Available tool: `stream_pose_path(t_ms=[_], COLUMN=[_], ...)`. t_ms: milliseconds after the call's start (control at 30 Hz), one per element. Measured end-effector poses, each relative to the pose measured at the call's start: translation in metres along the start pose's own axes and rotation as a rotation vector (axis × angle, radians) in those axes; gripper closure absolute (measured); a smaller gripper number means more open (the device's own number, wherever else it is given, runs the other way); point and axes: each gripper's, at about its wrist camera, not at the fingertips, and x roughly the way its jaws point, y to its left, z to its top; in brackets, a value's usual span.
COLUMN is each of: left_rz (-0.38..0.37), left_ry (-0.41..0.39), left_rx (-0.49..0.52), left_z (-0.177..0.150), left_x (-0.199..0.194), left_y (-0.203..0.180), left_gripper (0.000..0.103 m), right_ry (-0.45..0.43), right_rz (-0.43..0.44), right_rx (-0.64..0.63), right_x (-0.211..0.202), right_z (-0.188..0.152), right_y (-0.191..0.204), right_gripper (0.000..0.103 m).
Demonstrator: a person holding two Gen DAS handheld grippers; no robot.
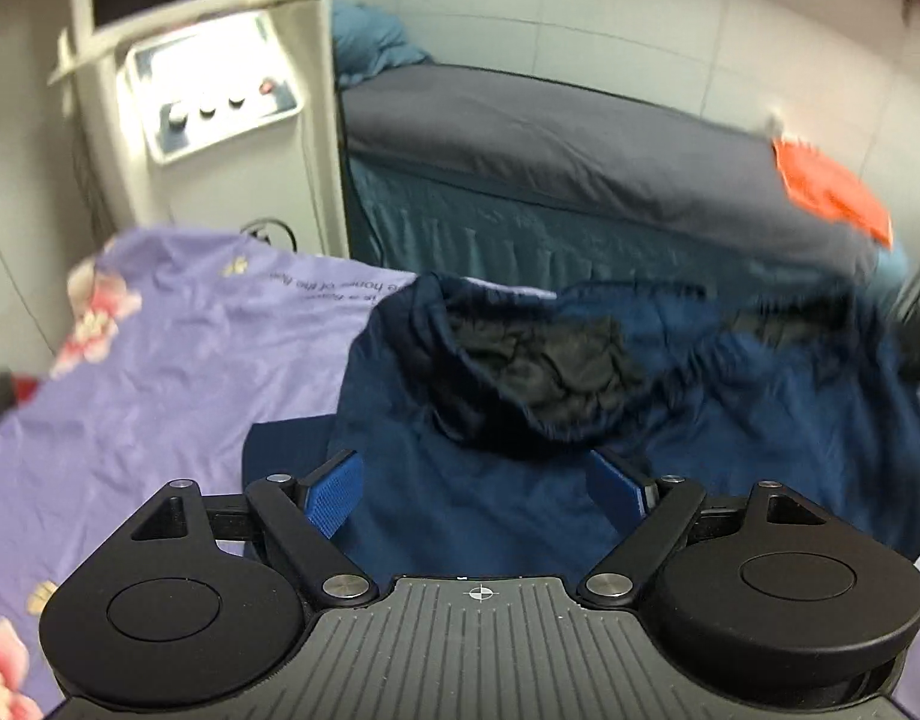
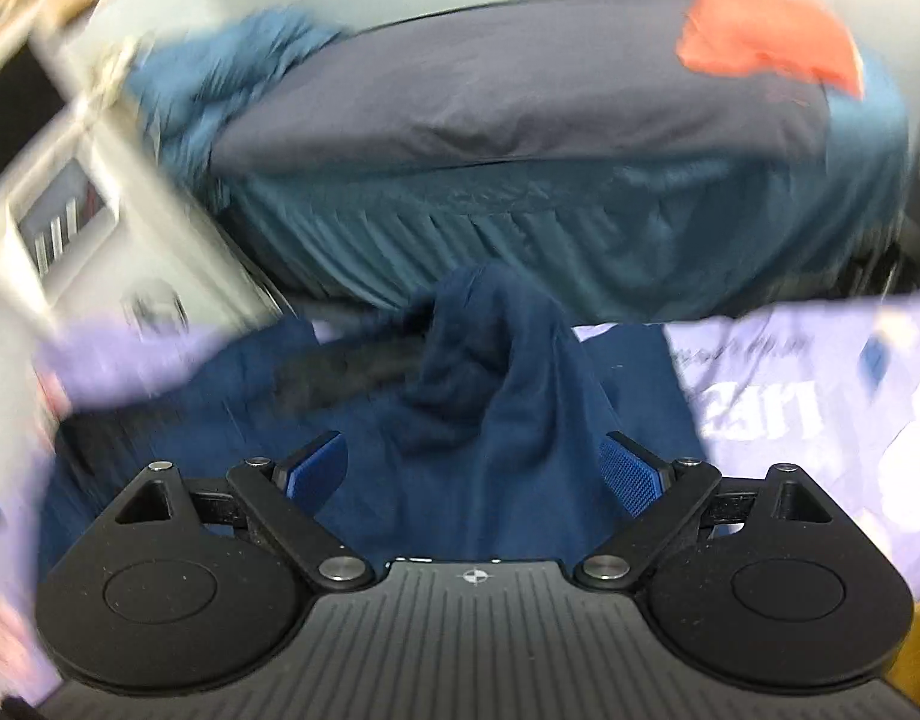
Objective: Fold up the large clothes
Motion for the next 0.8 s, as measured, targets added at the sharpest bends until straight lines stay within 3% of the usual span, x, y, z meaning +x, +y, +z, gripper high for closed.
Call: stream_pose_path(t_ms=[67, 167, 267, 333, 500, 633, 667, 700, 733, 767, 800], left_rz=[0.006, 0.011, -0.027, -0.033, -0.068, 0.0, 0.012, 0.008, -0.004, 0.001, 0.007], left_ry=[0.015, 0.015, -0.002, 0.002, 0.186, 0.262, 0.285, 0.312, 0.341, 0.362, 0.369], left_rx=[0.031, -0.009, -0.097, -0.093, -0.193, -0.174, -0.182, -0.197, -0.219, -0.239, -0.254], left_z=[0.001, 0.016, 0.034, 0.043, 0.058, 0.056, 0.056, 0.056, 0.057, 0.057, 0.057], left_x=[0.008, 0.021, 0.026, 0.031, 0.08, 0.118, 0.125, 0.132, 0.14, 0.147, 0.151], left_y=[-0.003, 0.005, 0.011, 0.006, -0.011, -0.022, -0.022, -0.02, -0.016, -0.012, -0.007], left_gripper=[0.0, 0.0, 0.0, 0.0, 0.0, 0.0, 0.002, 0.013, 0.015, 0.024, 0.04], right_ry=[-0.039, -0.044, -0.052, -0.061, -0.001, 0.052, 0.071, 0.09, 0.114, 0.135, 0.154], right_rz=[-0.064, -0.075, -0.039, 0.002, 0.069, 0.073, 0.066, 0.066, 0.063, 0.054, 0.037], right_rx=[-0.156, -0.227, -0.159, -0.087, -0.037, 0.096, 0.155, 0.208, 0.254, 0.274, 0.281], right_x=[-0.002, 0.004, 0.009, 0.012, 0.027, 0.042, 0.046, 0.052, 0.058, 0.062, 0.069], right_z=[-0.015, -0.018, -0.001, 0.01, 0.018, 0.03, 0.034, 0.038, 0.04, 0.041, 0.041], right_y=[0.017, 0.024, 0.021, 0.019, 0.036, 0.042, 0.04, 0.037, 0.035, 0.035, 0.035], right_gripper=[0.019, 0.024, 0.024, 0.024, 0.024, 0.028, 0.036, 0.038, 0.04, 0.042, 0.042])
